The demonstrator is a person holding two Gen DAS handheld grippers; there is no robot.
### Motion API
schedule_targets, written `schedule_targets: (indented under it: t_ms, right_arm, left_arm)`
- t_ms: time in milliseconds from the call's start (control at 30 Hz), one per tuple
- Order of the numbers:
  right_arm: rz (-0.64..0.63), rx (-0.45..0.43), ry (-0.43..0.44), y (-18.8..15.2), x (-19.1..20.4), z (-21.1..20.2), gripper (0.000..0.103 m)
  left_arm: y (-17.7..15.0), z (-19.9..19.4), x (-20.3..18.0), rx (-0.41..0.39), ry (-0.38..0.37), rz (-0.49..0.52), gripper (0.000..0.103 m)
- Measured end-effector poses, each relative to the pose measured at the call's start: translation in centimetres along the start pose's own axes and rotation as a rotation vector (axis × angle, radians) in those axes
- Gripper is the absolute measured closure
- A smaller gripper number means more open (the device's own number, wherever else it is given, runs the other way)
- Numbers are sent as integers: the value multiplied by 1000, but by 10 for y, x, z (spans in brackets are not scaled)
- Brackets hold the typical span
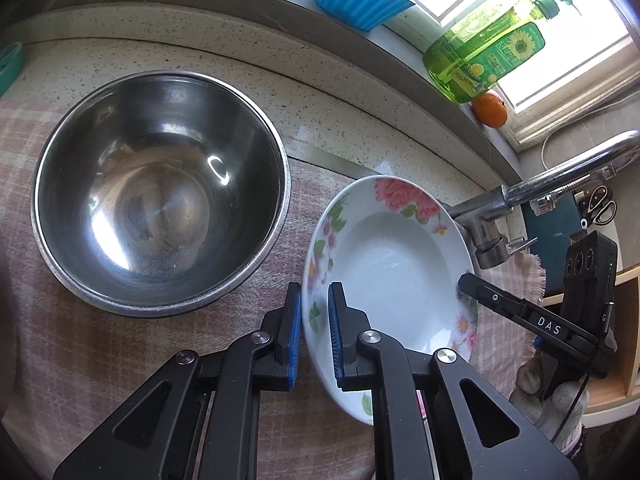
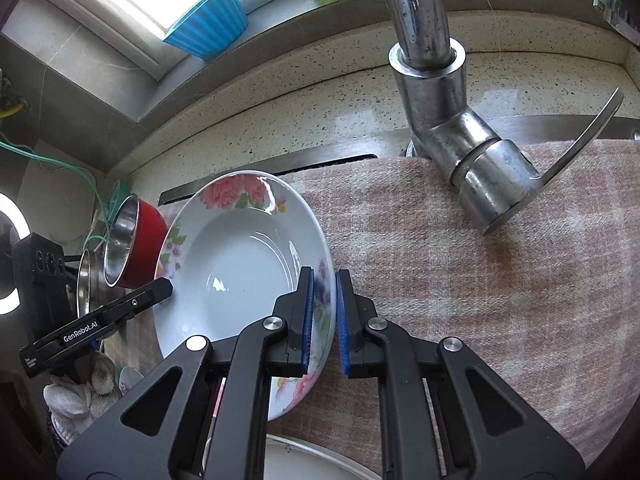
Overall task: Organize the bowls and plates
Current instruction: 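Lift the rose plate and carry it over the small-flower plate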
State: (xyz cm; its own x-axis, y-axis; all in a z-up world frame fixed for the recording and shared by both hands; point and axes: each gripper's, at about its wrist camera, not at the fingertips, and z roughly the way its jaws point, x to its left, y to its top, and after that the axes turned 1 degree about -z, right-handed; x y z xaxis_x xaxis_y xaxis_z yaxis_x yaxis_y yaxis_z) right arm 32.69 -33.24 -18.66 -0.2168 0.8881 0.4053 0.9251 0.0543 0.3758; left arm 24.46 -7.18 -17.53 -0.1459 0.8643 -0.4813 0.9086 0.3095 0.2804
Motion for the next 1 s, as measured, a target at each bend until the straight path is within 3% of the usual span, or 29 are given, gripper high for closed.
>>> schedule_targets:
  t_ms: [467, 1000]
  right_arm:
    - [-9, -6, 6, -15, 11, -14, 92]
    - [-68, -15, 68, -43, 58, -48, 92]
  left_arm:
    - [-8, -12, -2, -18, 5, 19, 92]
    - [-38, -73, 13, -94, -32, -3, 92]
